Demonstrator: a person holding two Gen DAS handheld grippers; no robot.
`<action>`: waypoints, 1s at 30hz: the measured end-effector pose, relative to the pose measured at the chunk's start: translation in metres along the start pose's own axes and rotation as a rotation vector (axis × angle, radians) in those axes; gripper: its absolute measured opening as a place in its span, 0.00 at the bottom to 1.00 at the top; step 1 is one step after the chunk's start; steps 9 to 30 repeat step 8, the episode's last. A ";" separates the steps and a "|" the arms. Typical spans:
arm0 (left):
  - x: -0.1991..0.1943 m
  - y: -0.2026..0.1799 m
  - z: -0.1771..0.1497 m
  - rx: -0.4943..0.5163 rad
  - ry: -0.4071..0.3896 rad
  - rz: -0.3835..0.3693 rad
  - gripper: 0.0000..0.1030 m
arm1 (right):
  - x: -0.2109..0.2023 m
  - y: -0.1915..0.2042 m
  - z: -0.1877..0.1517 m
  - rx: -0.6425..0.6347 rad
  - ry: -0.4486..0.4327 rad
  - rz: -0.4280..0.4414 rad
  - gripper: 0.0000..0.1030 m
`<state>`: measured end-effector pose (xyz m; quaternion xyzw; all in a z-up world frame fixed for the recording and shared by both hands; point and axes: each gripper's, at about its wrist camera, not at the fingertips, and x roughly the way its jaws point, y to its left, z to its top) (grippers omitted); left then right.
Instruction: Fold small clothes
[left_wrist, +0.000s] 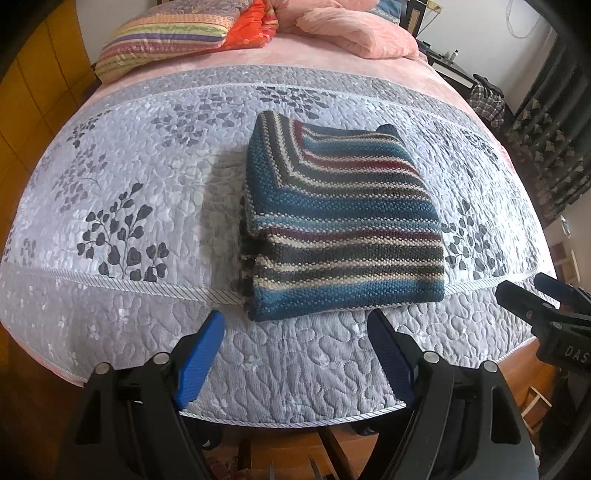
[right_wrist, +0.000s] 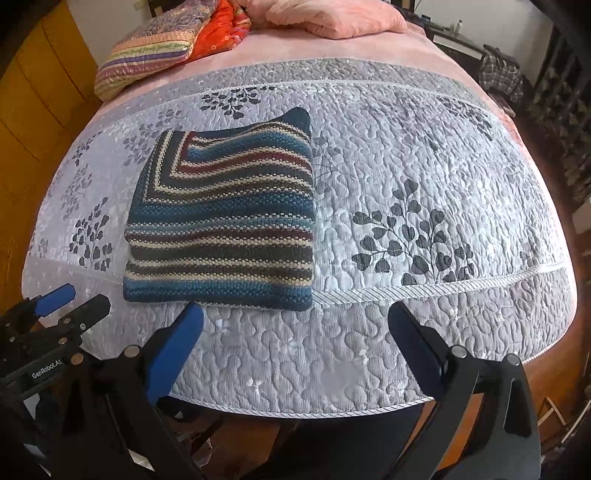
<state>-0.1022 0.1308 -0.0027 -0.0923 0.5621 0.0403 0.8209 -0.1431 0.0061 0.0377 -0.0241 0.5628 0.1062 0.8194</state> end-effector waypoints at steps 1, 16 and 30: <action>0.000 0.001 0.000 -0.002 0.001 -0.001 0.78 | 0.000 0.000 0.000 -0.002 -0.003 -0.012 0.97; 0.001 0.002 0.001 -0.008 0.000 0.000 0.78 | 0.001 -0.001 0.002 -0.015 0.001 -0.019 0.97; 0.001 0.002 0.001 -0.008 0.000 0.000 0.78 | 0.001 -0.001 0.002 -0.015 0.001 -0.019 0.97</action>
